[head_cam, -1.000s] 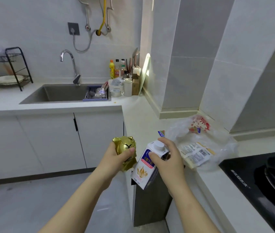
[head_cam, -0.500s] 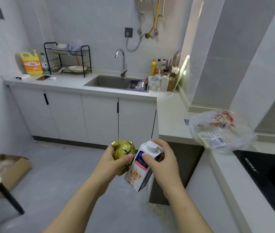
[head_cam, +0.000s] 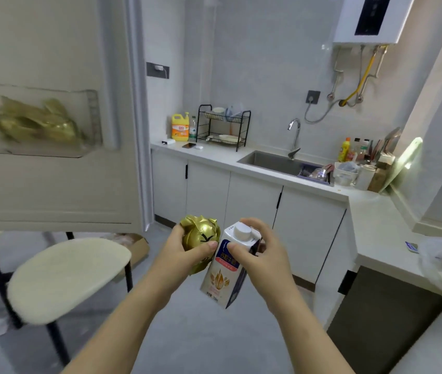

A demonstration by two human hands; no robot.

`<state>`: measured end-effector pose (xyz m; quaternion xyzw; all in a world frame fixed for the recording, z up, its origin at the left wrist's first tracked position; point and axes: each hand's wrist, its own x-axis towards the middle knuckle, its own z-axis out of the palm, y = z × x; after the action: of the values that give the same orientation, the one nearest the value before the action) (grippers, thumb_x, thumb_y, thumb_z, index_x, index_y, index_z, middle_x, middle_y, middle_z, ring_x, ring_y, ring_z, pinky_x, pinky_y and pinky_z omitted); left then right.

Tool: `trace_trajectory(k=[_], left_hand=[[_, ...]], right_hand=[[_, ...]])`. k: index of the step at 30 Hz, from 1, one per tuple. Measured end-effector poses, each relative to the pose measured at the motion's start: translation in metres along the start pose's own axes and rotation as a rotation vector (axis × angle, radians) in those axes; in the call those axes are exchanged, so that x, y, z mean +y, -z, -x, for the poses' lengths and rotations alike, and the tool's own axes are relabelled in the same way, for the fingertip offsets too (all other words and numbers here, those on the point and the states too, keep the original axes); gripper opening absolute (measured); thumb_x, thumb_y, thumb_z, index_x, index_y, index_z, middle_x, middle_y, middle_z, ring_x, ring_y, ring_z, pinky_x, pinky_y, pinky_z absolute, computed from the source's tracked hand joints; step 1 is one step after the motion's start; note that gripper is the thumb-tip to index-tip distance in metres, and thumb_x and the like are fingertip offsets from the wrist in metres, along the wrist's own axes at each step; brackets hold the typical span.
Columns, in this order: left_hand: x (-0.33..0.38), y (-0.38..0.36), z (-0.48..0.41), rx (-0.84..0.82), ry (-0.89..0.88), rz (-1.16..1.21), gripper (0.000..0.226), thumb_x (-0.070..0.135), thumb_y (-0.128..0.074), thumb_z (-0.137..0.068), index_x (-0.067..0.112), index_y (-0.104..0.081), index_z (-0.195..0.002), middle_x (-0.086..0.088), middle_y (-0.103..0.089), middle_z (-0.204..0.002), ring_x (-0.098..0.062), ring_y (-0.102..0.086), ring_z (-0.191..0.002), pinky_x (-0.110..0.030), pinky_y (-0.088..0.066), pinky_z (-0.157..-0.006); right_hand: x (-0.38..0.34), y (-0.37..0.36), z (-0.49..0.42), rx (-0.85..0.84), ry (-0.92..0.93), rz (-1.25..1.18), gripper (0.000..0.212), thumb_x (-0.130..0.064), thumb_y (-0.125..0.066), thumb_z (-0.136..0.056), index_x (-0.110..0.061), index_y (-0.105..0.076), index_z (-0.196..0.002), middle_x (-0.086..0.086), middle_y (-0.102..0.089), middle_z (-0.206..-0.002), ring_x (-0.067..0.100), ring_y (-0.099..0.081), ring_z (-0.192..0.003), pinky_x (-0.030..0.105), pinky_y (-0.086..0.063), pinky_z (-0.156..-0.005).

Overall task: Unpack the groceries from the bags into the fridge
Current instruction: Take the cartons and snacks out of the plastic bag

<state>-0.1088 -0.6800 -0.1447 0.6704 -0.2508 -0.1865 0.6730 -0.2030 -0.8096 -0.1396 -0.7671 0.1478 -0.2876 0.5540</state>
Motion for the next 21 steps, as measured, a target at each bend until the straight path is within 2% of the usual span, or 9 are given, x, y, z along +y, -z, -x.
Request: trace_trajectory(k=[4, 8, 13, 15, 21], left_hand=[[0.003, 0.080, 0.009, 0.075, 0.007, -0.032, 0.041, 0.027, -0.072, -0.079, 0.027, -0.054, -0.116, 0.002, -0.065, -0.109, -0.014, -0.062, -0.102, -0.035, -0.054, -0.086], [0.010, 0.159, 0.013, 0.113, -0.018, -0.060, 0.049, 0.037, -0.073, -0.066, 0.031, -0.057, -0.112, 0.004, -0.067, -0.107, -0.015, -0.064, -0.101, -0.038, -0.055, -0.087], [0.024, 0.237, 0.013, 0.182, -0.117, -0.040, 0.030, 0.018, -0.068, -0.083, 0.034, -0.056, -0.105, 0.009, -0.065, -0.103, -0.007, -0.064, -0.094, -0.021, -0.052, -0.071], [0.034, 0.261, 0.016, 0.195, -0.145, -0.062, 0.029, 0.016, -0.066, -0.084, 0.034, -0.056, -0.104, 0.009, -0.066, -0.104, -0.007, -0.064, -0.094, -0.020, -0.051, -0.071], [0.071, 0.334, 0.029, 0.233, -0.254, -0.113, 0.031, 0.023, -0.072, -0.079, 0.032, -0.057, -0.104, 0.006, -0.066, -0.102, -0.011, -0.065, -0.093, -0.024, -0.055, -0.071]], right_hand=[[-0.016, -0.079, -0.006, -0.066, 0.019, -0.023, 0.037, -0.018, -0.070, -0.080, -0.037, -0.055, -0.108, 0.000, -0.055, -0.114, 0.011, -0.059, -0.098, 0.027, -0.056, -0.078], [-0.037, -0.154, -0.013, -0.110, 0.055, -0.046, 0.037, -0.018, -0.071, -0.079, -0.044, -0.055, -0.100, -0.002, -0.056, -0.114, 0.012, -0.060, -0.099, 0.034, -0.056, -0.083], [-0.072, -0.228, -0.025, -0.141, 0.130, -0.072, 0.038, -0.019, -0.071, -0.079, -0.046, -0.054, -0.099, -0.005, -0.057, -0.113, 0.010, -0.059, -0.098, 0.032, -0.055, -0.083], [-0.087, -0.251, -0.028, -0.159, 0.151, -0.095, 0.037, -0.019, -0.071, -0.078, -0.046, -0.056, -0.098, -0.004, -0.058, -0.111, 0.010, -0.061, -0.097, 0.033, -0.055, -0.083], [-0.137, -0.309, -0.031, -0.209, 0.250, -0.206, 0.036, -0.014, -0.071, -0.079, -0.041, -0.057, -0.099, -0.013, -0.062, -0.099, -0.001, -0.063, -0.084, 0.017, -0.053, -0.065]])
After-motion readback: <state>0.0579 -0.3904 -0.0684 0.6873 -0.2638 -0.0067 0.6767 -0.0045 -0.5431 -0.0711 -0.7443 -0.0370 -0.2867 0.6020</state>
